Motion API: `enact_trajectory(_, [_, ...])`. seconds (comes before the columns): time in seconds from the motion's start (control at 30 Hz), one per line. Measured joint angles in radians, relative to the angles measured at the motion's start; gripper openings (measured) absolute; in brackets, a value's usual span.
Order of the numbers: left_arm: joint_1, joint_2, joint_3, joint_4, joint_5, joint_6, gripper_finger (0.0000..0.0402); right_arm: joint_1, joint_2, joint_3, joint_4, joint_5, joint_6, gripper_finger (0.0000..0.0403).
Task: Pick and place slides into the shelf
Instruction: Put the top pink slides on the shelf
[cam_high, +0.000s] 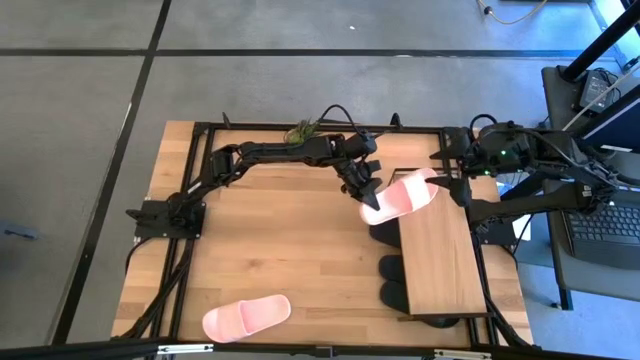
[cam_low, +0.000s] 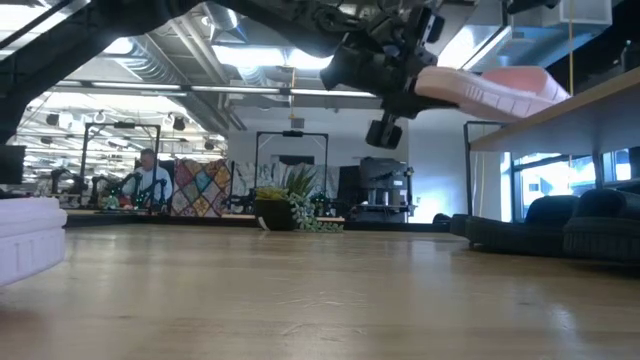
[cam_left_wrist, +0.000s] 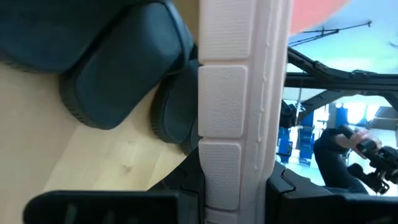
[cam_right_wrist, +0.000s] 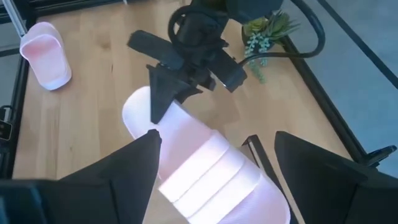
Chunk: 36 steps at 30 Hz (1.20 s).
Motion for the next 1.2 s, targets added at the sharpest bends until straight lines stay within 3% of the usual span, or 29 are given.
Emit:
enact_trajectory(0.37, [-0.006, 0.002, 0.0, 0.007, 0.009, -0.001, 0.01, 0.001, -0.001, 0.0, 0.0, 0.0, 0.028, 0.0314])
enact_trajectory(0.83, [-0.007, 0.002, 0.0, 0.058, 0.01, -0.022, 0.0109, 0.001, -0.001, 0.0, 0.0, 0.0, 0.029, 0.0314])
enact_trajectory(1.2, [-0.006, 0.002, -0.001, 0.095, 0.036, -0.02, 0.0197, 0.002, -0.001, 0.0, 0.0, 0.0, 0.029, 0.0314])
